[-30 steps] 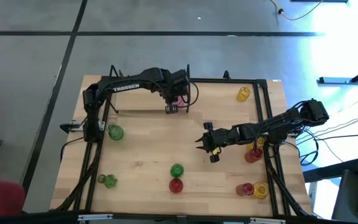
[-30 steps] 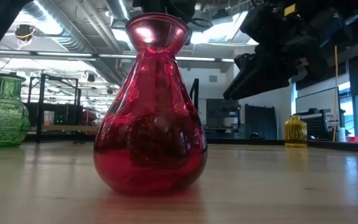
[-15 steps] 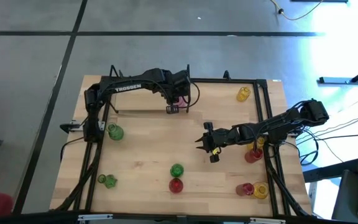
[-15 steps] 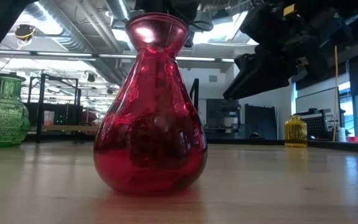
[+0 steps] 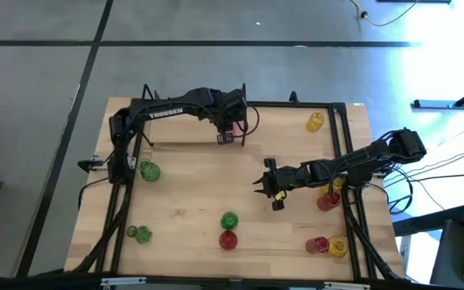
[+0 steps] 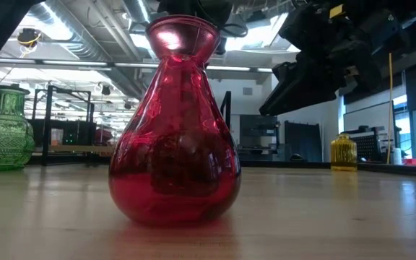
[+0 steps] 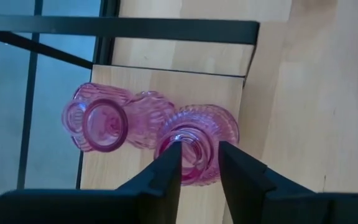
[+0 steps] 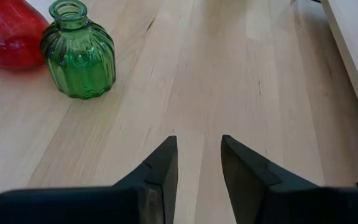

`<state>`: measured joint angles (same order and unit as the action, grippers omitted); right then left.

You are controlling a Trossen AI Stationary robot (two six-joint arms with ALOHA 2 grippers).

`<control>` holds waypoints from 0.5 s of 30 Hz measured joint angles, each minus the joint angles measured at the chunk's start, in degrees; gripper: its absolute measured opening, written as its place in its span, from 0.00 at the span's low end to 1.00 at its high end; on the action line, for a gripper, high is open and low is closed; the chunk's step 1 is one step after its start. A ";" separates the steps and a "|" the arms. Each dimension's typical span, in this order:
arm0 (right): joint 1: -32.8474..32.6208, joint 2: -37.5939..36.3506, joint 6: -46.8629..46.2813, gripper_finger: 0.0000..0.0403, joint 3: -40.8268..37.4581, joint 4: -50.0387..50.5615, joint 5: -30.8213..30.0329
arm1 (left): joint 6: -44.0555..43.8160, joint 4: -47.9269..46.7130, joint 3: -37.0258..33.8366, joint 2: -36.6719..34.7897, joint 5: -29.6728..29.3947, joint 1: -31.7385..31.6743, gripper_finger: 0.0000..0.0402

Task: Sort vases onto shelf
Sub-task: Put the violet vase on the shelf aligned with the other violet vase, then put the top left green vase on the shelf

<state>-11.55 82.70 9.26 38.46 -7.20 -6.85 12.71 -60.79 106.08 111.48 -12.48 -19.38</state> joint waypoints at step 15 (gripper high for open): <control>0.00 0.00 0.01 0.27 0.00 -0.29 0.00 | -0.02 -0.24 0.78 -2.42 -0.11 0.48 0.33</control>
<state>-11.55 82.70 9.27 38.46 -7.50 -6.85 12.69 -61.04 106.86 109.06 -12.59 -18.90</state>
